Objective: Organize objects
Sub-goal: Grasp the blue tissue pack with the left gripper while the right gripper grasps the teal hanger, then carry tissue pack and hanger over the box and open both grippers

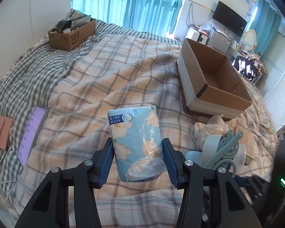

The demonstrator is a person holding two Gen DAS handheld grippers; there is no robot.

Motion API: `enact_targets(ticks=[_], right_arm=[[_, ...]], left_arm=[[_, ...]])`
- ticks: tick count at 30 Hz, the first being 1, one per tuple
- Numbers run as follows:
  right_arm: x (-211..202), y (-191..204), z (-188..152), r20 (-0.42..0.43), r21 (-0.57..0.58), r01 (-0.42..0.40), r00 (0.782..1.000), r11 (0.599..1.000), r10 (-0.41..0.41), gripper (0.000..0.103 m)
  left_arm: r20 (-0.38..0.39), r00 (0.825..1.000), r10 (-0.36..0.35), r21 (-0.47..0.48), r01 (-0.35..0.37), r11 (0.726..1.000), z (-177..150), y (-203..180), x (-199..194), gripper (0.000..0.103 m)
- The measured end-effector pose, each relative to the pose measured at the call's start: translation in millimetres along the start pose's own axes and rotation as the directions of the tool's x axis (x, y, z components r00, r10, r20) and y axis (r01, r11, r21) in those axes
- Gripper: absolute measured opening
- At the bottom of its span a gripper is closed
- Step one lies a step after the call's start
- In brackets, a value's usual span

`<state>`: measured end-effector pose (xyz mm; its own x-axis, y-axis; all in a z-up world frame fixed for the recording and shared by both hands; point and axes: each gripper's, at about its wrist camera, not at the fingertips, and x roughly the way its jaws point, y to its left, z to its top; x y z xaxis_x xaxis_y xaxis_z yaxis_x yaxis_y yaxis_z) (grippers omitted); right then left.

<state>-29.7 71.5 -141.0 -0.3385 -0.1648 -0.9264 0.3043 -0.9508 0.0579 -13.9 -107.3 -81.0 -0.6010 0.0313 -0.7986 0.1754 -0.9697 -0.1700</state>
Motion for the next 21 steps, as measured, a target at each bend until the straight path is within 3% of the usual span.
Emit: enact_targets(ticks=[3, 5, 7, 8, 16, 21], right_arm=[[7, -4, 7, -0.013, 0.039, 0.008, 1.0, 0.999, -0.008, 0.047], [6, -5, 9, -0.004, 0.043, 0.015, 1.0, 0.999, -0.015, 0.039], [1, -4, 8, 0.014, 0.029, 0.014, 1.0, 0.999, -0.014, 0.018], [-2, -4, 8, 0.029, 0.022, 0.0, 1.0, 1.0, 0.0, 0.013], [-48, -5, 0, 0.168, -0.049, -0.02, 0.985, 0.999, 0.028, 0.01], [-97, -25, 3, 0.265, -0.057, -0.016, 0.964, 0.998, 0.031, 0.01]], left_arm=[[0.002, 1.0, -0.01, -0.004, 0.01, 1.0, 0, 2, 1, 0.051], [0.001, 1.0, -0.021, -0.006, 0.021, 1.0, 0, 1, 1, 0.051], [0.003, 1.0, -0.027, 0.0, 0.027, 1.0, -1, -1, 1, 0.051], [0.005, 0.999, -0.033, 0.005, 0.033, 0.999, -1, -3, 1, 0.051], [0.021, 0.998, -0.052, 0.052, 0.051, 0.997, -2, -21, -3, 0.051], [0.05, 0.996, -0.075, 0.107, 0.069, 0.992, -3, -39, -16, 0.051]])
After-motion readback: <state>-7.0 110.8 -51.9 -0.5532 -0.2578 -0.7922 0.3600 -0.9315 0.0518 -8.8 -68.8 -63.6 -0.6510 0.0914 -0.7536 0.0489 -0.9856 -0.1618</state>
